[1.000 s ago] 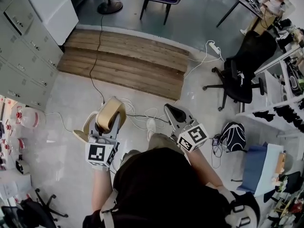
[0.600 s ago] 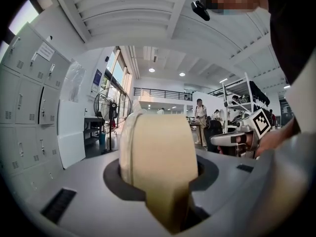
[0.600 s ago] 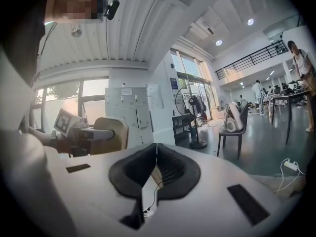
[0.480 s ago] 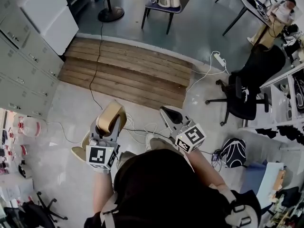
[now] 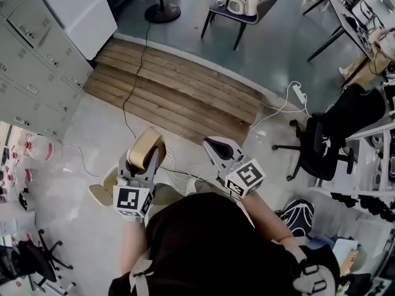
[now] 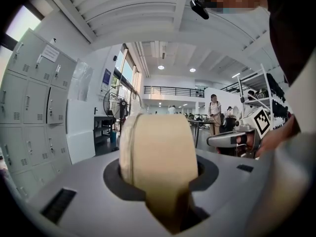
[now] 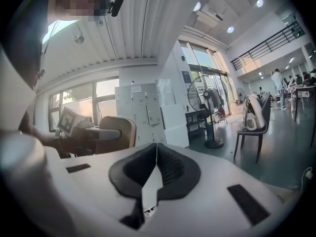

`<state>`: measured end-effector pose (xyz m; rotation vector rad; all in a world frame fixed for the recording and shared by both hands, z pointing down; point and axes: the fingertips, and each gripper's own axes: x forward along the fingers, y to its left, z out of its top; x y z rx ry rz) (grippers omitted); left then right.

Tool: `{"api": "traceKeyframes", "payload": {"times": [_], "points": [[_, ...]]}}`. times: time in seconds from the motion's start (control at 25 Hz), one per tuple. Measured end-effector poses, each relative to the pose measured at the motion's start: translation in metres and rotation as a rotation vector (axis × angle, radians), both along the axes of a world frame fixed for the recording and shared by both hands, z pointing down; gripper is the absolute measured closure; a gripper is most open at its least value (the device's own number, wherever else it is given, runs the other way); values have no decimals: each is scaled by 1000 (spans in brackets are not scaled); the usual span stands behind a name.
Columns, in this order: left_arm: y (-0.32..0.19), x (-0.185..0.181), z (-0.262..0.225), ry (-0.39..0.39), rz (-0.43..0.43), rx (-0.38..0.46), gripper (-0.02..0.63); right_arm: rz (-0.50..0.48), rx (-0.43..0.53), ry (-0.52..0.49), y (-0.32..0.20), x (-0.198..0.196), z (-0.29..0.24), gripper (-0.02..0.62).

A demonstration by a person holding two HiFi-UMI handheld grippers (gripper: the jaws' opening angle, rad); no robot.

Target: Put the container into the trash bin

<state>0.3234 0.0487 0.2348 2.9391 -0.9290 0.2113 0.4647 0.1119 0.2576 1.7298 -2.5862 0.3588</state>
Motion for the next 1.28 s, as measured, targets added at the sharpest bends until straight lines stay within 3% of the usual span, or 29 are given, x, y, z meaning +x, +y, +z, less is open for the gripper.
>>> {"api": "traceKeyframes", "payload": {"times": [0.48,0.96,1.28], "points": [[-47,-82,12,-15,-180,-53,428,-184,-17,6,-79,-76,-1,580],[-95,-227,19,19,-358,-78,428,-373,-50,37,-150,-221,6,580],[-101,-319,38,38,-476,-122,428,-511,-89,73,-174,-317,20,580]]}}
